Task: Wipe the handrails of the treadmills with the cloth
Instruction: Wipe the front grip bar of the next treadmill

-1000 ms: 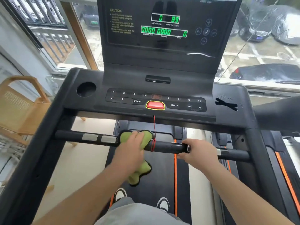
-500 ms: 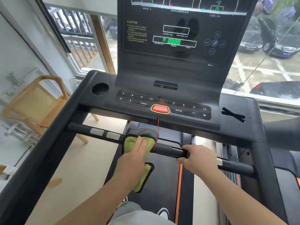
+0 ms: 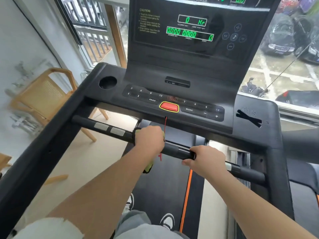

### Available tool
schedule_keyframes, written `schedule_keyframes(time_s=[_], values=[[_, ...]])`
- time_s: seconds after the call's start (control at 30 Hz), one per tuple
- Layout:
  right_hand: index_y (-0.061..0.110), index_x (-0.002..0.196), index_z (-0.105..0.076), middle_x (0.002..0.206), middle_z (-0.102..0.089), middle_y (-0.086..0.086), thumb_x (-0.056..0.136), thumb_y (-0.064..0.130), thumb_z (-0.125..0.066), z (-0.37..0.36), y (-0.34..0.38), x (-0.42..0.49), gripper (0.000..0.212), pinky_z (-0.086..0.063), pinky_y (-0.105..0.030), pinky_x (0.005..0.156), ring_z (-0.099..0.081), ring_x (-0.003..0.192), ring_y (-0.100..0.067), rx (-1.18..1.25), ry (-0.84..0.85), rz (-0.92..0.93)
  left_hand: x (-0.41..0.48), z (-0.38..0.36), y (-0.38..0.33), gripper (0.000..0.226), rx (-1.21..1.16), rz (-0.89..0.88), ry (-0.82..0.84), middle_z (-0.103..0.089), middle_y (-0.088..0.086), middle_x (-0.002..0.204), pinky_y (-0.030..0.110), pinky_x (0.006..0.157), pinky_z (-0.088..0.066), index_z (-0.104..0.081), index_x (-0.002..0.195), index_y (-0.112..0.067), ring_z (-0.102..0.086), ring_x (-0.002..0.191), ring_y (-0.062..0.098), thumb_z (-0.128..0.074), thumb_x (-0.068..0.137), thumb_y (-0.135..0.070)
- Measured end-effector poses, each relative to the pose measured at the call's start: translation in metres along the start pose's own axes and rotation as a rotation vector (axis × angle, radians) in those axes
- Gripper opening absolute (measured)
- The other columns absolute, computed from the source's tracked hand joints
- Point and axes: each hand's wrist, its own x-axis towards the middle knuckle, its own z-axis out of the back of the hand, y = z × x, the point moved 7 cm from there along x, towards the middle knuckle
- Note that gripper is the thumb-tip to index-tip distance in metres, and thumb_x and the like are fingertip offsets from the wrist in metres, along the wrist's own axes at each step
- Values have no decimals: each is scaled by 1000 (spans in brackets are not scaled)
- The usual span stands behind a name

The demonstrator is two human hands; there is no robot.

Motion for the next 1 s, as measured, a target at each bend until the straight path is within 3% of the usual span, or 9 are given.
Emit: schedule_keyframes(time_s=[0.1,0.23,0.37,0.43,0.53,0.67,0.8,0.9,1.0], values=[[31,86,-58,70,-58,11,86,68,-64,0,-1,-1,37,-34,-23,55,-56,69,-11,-17,-7,14,-60,-27,14,60,-268,-25,-103,-50,-3,130,37,77,-51,-43,144,-39,-60,94,29,-57,93,-12],[32,88,-57,72,-58,12,88,67,-63,1,1,-2,35,-30,-23,54,-56,70,-13,-33,-1,19,-78,-55,29,78,-102,-44,-50,3,-14,171,26,72,-47,-7,163,-30,-65,98,22,-52,100,-17],[33,91,-62,75,-61,12,86,67,-64,-1,3,2,34,-39,-24,58,-60,73,-12,-31,13,12,-32,-5,11,39,-54,-83,-106,-60,5,125,37,74,-50,-50,125,-33,-63,97,33,-56,94,-10],[33,91,-64,74,-62,12,84,68,-64,-2,2,3,36,-43,-24,60,-61,74,-12,-39,8,6,-13,11,2,16,-14,-53,-4,-64,6,104,39,80,-53,-55,105,-24,-63,98,32,-57,95,-12],[33,88,-63,74,-62,12,83,68,-65,-5,1,2,35,-49,-25,64,-62,74,-12,-34,1,-6,-21,4,3,18,-139,-13,-30,-63,5,107,43,85,-56,-56,110,-21,-65,97,32,-57,95,-10],[32,89,-64,75,-63,11,83,67,-64,-7,0,2,35,-48,-25,63,-63,75,-12,-39,5,-9,-90,-56,24,68,-246,-32,-87,-39,-9,156,36,77,-49,-32,153,-35,-65,101,33,-57,93,-15],[33,86,-63,72,-61,12,82,68,-65,-5,-2,5,35,-49,-25,63,-60,72,-10,-55,19,-10,-129,-124,71,31,-1007,421,35,-68,12,85,39,64,-53,-69,99,-26,-57,70,34,-51,78,-12],[33,88,-64,71,-61,12,82,68,-66,-3,0,5,35,-44,-23,58,-60,71,-9,-70,22,-2,-118,-150,85,27,-1788,808,20,-73,15,82,43,71,-57,-74,98,-5,-67,73,31,-66,75,-18],[33,89,-66,71,-62,12,80,68,-66,-5,1,5,36,-49,-25,62,-61,72,-10,-62,18,-8,-78,-121,56,19,-2273,813,133,-64,9,67,24,55,-51,-65,77,-4,-63,58,21,-60,92,-15]])
